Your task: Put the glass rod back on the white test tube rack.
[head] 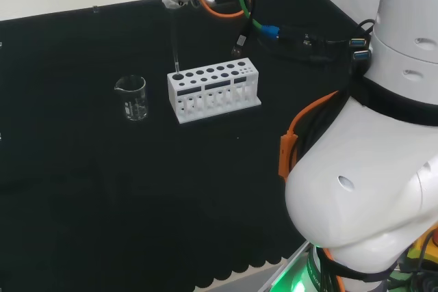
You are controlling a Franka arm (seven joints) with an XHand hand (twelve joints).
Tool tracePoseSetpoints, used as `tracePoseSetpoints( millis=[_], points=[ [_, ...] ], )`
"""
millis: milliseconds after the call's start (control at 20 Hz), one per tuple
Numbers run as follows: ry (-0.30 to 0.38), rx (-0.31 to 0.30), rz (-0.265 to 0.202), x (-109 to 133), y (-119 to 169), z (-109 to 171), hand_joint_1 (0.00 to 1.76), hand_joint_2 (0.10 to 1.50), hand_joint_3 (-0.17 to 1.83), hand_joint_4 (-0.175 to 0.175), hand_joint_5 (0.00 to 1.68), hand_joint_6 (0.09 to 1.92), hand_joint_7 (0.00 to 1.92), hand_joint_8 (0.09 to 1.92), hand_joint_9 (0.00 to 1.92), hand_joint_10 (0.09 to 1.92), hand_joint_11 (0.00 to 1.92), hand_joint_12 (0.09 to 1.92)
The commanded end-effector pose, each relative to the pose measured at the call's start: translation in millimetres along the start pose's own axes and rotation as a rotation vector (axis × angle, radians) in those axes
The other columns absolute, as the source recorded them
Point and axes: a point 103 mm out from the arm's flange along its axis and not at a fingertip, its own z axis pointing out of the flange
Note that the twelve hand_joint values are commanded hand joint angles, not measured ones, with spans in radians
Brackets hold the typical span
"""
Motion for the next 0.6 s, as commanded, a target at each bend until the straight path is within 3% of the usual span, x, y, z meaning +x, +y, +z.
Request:
tracePoseSetpoints(
  millis=[50, 600],
  points=[
    [-0.004, 0.012, -0.002, 2.6, 1.7, 7.3, 1.2, 1.12, -0.17, -0.175, 1.15, 0.76, 1.65, 0.37, 1.78, 0.25, 1.6, 0.79],
    [-0.003, 0.047, -0.004, -7.5, 10.8, 29.1, 1.2, 1.12, -0.17, -0.175, 1.15, 0.76, 1.65, 0.37, 1.78, 0.25, 1.6, 0.79]
  ],
)
